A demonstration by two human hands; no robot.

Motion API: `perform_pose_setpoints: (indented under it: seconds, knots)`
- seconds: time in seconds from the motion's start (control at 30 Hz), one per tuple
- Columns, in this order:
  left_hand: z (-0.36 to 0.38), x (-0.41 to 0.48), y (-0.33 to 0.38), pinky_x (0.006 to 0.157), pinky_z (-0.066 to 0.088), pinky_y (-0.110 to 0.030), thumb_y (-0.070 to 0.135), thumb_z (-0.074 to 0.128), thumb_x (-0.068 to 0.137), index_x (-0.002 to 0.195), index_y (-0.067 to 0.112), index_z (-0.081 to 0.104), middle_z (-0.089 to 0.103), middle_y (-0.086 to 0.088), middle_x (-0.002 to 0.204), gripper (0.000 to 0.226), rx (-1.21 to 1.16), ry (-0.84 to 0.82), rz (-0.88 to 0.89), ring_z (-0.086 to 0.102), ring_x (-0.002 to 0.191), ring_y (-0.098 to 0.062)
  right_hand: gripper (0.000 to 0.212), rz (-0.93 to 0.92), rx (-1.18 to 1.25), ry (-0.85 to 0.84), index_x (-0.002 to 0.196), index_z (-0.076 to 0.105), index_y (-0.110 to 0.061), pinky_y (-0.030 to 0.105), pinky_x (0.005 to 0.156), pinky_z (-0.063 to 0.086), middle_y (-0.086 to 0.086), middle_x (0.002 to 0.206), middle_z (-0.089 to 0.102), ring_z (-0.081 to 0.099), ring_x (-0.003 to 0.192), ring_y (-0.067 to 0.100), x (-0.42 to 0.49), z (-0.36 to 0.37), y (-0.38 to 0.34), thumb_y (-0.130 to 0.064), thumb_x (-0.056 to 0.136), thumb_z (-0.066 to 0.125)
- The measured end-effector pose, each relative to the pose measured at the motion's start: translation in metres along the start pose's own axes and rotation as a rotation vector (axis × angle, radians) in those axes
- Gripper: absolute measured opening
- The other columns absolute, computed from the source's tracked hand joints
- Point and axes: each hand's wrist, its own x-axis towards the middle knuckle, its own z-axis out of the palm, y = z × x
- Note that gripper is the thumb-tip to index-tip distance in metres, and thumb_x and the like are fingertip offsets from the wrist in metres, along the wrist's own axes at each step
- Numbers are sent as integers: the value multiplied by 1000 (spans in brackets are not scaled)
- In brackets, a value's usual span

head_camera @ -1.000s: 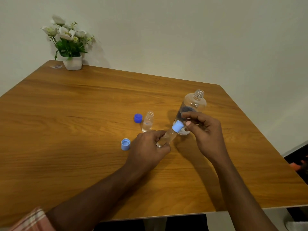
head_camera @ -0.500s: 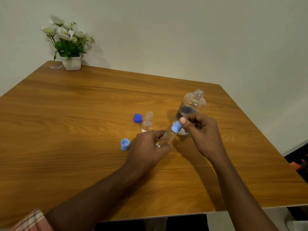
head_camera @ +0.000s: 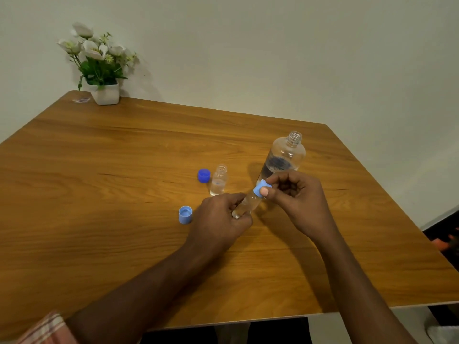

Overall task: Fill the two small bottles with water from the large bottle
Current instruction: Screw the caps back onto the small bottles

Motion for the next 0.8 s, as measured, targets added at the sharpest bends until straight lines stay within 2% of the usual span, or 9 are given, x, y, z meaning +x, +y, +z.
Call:
perform_pose_setpoints:
  seconds: [0.1, 0.2, 0.27, 0.33, 0.43, 0.53, 0.63, 0.73, 0.8]
  knots:
    - [0, 0, 0, 61, 51, -44, 21, 65, 74, 90, 28, 67, 65, 3, 62, 18, -3, 3, 7, 60, 57, -15, 26, -17, 43, -16, 105, 68, -11, 38, 79, 58, 5, 98, 72, 69, 91, 20, 0, -1, 0, -20, 81, 72]
    - [0, -1, 1, 62, 53, -43, 25, 63, 72, 97, 37, 61, 66, 4, 65, 28, -9, 1, -2, 61, 58, -14, 32, -19, 76, -75, 115, 66, -10, 30, 85, 56, 2, 110, 72, 68, 103, 16, 0, -3, -1, -4, 84, 68]
    - [2, 0, -1, 63, 53, -44, 26, 62, 71, 98, 36, 60, 68, 4, 67, 28, -9, -4, -18, 62, 59, -14, 30, -8, 41, -74, 112, 69, -10, 28, 84, 55, 0, 105, 73, 69, 99, 13, -1, -2, -1, 1, 85, 69]
    - [3, 0, -3, 62, 53, -45, 27, 60, 71, 93, 28, 64, 69, 3, 69, 23, -12, -10, -23, 63, 59, -14, 27, 19, 42, -29, 107, 72, -13, 30, 81, 56, 0, 96, 75, 70, 91, 15, 0, 1, -1, -4, 82, 74]
    - [3, 1, -4, 61, 53, -45, 27, 60, 71, 94, 29, 64, 70, 3, 72, 23, -25, -19, -17, 65, 61, -14, 28, 47, 21, 43, 103, 73, -16, 29, 72, 54, -2, 82, 71, 67, 76, 14, 0, 7, 0, -15, 76, 81]
    - [1, 0, -2, 61, 53, -45, 25, 62, 73, 95, 29, 64, 70, 3, 72, 22, -31, -22, 4, 65, 61, -14, 32, 26, 2, 12, 109, 70, -18, 26, 76, 55, -3, 91, 72, 68, 86, 8, -2, 8, -1, -25, 78, 77]
    - [0, -1, 0, 62, 53, -46, 24, 63, 74, 101, 36, 58, 71, 3, 72, 30, -31, -24, 4, 64, 60, -14, 37, -13, 75, -40, 115, 67, -15, 26, 83, 55, -1, 106, 72, 68, 101, 12, -3, 5, -3, -14, 78, 68]
    - [1, 0, 0, 63, 54, -45, 28, 62, 71, 104, 46, 55, 71, 4, 73, 38, -19, -22, -2, 64, 60, -12, 35, -20, 83, -53, 114, 68, -11, 24, 83, 55, 0, 104, 74, 69, 99, 13, -4, 5, -4, -3, 80, 70]
    - [1, 0, -2, 62, 54, -45, 29, 61, 71, 102, 44, 58, 71, 5, 73, 35, -24, -26, -8, 64, 60, -12, 32, -8, 58, -16, 109, 71, -15, 23, 80, 54, -2, 96, 75, 70, 92, 11, -4, 5, -4, -2, 80, 75]
